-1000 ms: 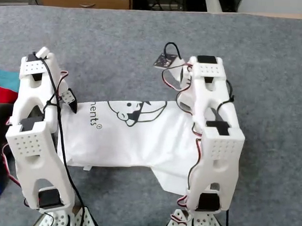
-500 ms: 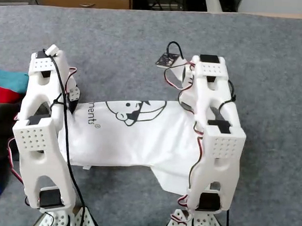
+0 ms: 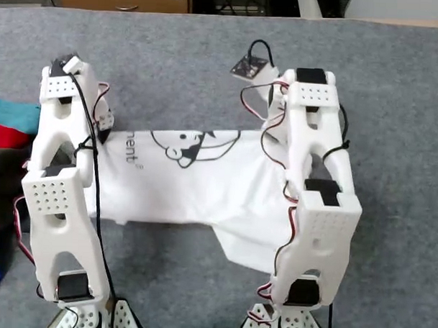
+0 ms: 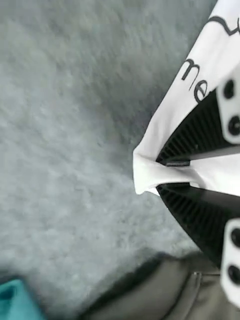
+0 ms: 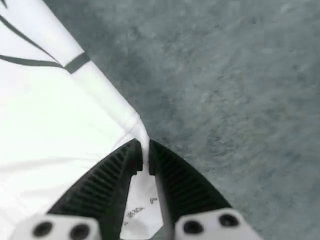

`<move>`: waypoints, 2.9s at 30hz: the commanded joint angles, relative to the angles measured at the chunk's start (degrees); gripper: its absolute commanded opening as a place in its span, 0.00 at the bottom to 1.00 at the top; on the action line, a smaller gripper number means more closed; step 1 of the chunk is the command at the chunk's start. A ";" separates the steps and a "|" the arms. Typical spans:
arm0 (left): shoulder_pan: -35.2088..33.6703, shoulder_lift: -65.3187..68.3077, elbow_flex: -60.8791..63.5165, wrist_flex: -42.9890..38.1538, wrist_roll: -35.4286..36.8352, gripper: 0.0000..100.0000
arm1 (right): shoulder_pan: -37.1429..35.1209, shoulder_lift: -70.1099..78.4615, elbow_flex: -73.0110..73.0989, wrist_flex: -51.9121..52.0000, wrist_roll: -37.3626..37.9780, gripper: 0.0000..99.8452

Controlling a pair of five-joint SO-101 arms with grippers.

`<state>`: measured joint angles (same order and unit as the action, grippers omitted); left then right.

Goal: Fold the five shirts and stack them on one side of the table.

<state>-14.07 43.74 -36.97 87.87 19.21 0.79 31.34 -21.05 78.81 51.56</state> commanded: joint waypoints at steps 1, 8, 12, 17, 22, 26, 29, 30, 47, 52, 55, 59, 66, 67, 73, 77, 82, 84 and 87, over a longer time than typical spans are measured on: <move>1.10 -0.88 -7.52 -0.44 0.26 0.03 | 1.49 -4.09 -7.25 0.00 -2.20 0.01; 3.74 2.90 -14.11 -8.97 0.26 0.03 | 1.58 -4.00 -8.31 -8.70 -5.36 0.01; 3.91 7.12 -14.11 -13.01 0.26 0.04 | 1.32 -4.00 -5.58 -12.04 -6.95 0.02; 4.00 9.58 -14.11 -8.00 0.26 0.19 | 2.02 -4.53 -4.62 -10.73 -13.98 0.18; 3.91 9.58 -16.66 -4.84 0.26 0.24 | 2.99 -4.18 -7.60 -4.40 -12.57 0.19; 4.00 10.02 -28.97 4.48 -0.97 0.24 | 1.14 -5.14 -10.24 4.40 -12.22 0.03; 4.26 10.20 -38.37 10.37 -5.63 0.17 | 0.26 -6.73 -12.44 10.37 -10.73 0.02; 4.35 10.20 -40.92 11.78 -7.12 0.13 | -0.97 -7.52 -12.53 12.22 -9.76 0.01; 2.42 2.81 -16.84 13.01 -18.20 0.03 | -14.33 -14.11 21.67 -3.16 -21.27 0.01; 1.98 -6.51 -6.02 12.75 -18.37 0.03 | -14.51 -14.20 25.45 -4.04 -21.19 0.01; 1.89 -10.90 2.86 9.14 -18.37 0.03 | -14.51 -16.40 27.56 -3.96 -21.36 0.01; 1.27 -17.23 17.71 1.23 -18.37 0.03 | -14.51 -22.73 34.51 -4.57 -21.10 0.01; 1.63 -33.05 49.89 -16.70 -18.46 0.03 | -14.51 -34.95 53.49 -11.25 -21.10 0.01; 1.63 -35.69 54.20 -19.25 -18.46 0.03 | -14.51 -36.44 55.87 -11.69 -21.01 0.01; 1.27 -48.88 71.16 -27.96 -18.46 0.03 | -14.51 -47.52 62.55 -9.05 -15.47 0.01; 1.54 -54.07 74.24 -27.87 -18.37 0.03 | -14.07 -58.77 58.77 -3.08 -11.69 0.01; 1.63 -55.56 74.24 -26.99 -18.29 0.03 | -13.54 -63.52 57.54 -8.88 -10.99 0.01; 1.71 -55.47 74.33 -26.99 -18.11 0.03 | -13.45 -60.88 60.53 -15.91 -10.99 0.01; 1.71 -55.47 74.42 -26.99 -18.11 0.03 | -13.45 -55.16 64.57 -24.00 -11.08 0.01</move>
<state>-12.22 -9.63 37.49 60.70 1.10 -12.92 -27.12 41.89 62.20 40.22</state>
